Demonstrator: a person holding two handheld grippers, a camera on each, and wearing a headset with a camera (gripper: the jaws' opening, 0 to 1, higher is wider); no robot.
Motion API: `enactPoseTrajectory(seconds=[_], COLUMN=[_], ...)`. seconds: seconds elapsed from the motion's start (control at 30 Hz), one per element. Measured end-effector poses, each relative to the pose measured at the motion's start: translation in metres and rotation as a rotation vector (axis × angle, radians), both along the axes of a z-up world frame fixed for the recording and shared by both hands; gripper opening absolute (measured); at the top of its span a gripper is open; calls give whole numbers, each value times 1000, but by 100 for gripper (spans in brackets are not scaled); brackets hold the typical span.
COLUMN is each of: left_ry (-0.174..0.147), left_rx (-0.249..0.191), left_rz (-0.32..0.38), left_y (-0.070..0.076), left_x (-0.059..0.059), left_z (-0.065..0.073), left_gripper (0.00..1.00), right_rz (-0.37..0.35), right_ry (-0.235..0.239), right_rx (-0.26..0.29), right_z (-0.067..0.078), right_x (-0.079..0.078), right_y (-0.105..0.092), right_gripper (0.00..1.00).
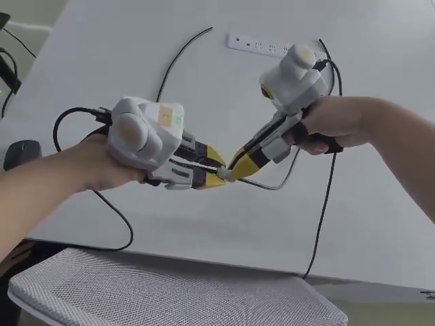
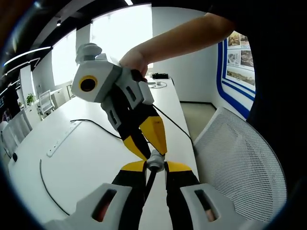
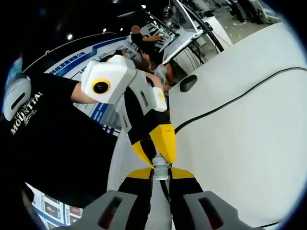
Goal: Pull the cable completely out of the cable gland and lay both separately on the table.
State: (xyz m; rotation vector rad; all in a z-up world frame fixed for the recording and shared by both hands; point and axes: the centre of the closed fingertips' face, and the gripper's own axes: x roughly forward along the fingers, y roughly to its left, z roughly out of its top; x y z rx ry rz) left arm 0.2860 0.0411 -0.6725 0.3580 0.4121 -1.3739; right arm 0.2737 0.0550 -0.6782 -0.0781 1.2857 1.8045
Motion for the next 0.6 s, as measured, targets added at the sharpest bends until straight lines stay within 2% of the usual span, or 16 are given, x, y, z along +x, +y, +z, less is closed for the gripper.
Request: enactPoseTrajectory(seconds=[0.1, 0.2, 0.27, 0.33, 0.43, 0.5, 0.53, 0.6], left_ry=[-1, 11, 23, 25, 31, 26, 24, 13], left_rx=[-3, -6, -23, -10, -12, -15, -15, -9], left_rz=[4, 14, 17, 10, 7, 2, -1, -11], left_y=[-1, -1, -2, -2, 0, -1, -2, -2], left_x=[0, 1, 0, 0, 3, 2, 2, 2], left_z=[0, -2, 0, -2, -2, -1, 0, 1], left_gripper=[15, 15, 15, 15, 15, 15, 15, 15], right_rz=[10, 38, 66, 70, 58, 44, 41, 36], right_ry=[-15, -72, -78, -93, -86, -63, -47, -28], right_rx=[-2, -4, -29, -30, -29, -27, -28, -33], right_z=[2, 1, -2, -2, 0, 4, 0, 1], right_x=[-3, -8, -16, -16, -14, -12, -3, -2], right_y=[0, 1, -1, 1, 1, 1, -2, -2], right_gripper=[9, 8, 9, 8, 8, 8, 8, 8])
